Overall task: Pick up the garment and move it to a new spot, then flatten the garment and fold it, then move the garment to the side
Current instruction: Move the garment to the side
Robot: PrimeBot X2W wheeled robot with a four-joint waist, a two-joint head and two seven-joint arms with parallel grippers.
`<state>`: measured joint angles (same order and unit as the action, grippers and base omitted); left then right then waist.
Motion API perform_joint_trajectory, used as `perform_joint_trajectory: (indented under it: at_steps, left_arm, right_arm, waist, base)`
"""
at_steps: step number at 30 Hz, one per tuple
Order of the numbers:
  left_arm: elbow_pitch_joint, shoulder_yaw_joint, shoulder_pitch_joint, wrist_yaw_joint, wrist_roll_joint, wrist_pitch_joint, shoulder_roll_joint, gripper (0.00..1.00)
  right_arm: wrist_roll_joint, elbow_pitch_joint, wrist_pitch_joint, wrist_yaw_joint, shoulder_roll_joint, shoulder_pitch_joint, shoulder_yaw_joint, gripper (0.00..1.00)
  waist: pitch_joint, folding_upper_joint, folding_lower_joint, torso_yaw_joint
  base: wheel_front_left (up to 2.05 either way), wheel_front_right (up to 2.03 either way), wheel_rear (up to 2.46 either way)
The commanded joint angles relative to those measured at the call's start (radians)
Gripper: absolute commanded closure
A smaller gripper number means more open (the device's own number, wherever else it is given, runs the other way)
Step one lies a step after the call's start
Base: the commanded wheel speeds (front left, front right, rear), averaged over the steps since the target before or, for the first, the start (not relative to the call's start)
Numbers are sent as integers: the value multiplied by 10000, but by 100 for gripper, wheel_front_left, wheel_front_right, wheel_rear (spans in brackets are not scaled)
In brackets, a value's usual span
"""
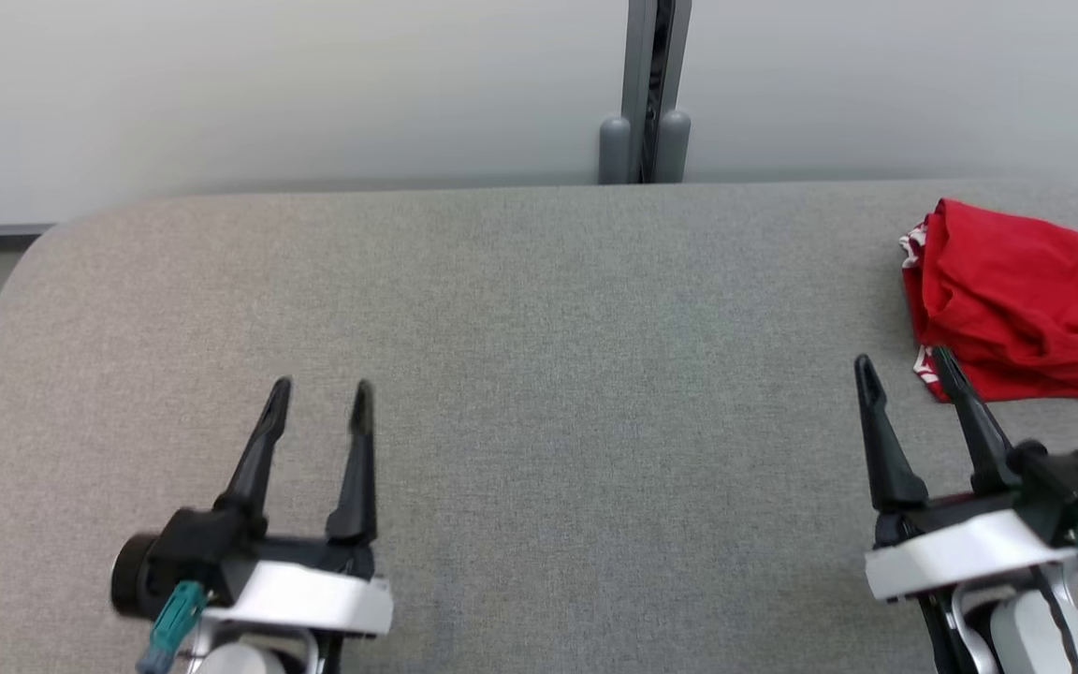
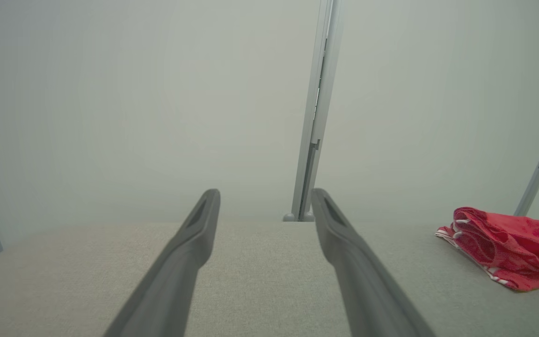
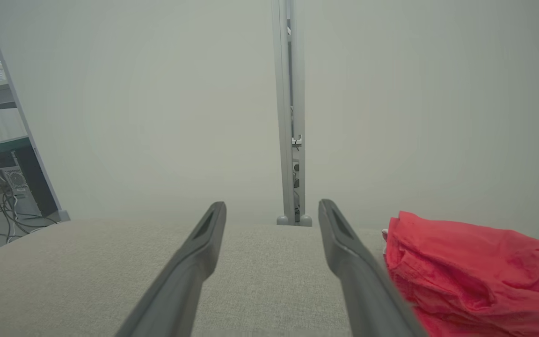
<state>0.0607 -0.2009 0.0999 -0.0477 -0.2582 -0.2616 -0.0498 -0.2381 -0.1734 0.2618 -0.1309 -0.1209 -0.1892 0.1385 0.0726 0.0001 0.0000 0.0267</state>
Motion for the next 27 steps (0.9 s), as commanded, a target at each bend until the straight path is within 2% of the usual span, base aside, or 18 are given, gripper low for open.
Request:
perform_joint_trajectory:
  at_steps: [1, 5, 8, 15, 27]
  left_arm:
    - [-30, 268, -382, 68, 120, -31, -60, 0]
    - [-143, 695, -1038, 13, 217, -31, -30, 0]
    - [-148, 839, -1396, -51, 98, -31, -32, 0]
    - [-127, 1033, -1848, 106, 92, -32, -31, 0]
    - [108, 1063, -1796, 144, 118, -32, -28, 0]
  right_arm:
    - [-14, 215, 56, 1, 70, 409, -217, 0]
    - [-56, 452, 54, 1, 281, 1287, -740, 0]
    - [-141, 605, 56, 1, 343, 1668, -816, 0]
    - [102, 1105, 55, 1, 395, 2409, -861, 0]
    - [86, 1178, 55, 1, 541, 2638, -757, 0]
  waist:
    - [-247, -1, 0, -14]
    - [-540, -1, 0, -35]
    - [-662, -1, 0, -55]
    - [-850, -1, 0, 24]
    - [-994, -1, 0, 105]
  base:
    - [0, 0, 0]
    - [0, 0, 0]
    - [0, 0, 0]
    - [0, 0, 0]
    - [0, 0, 0]
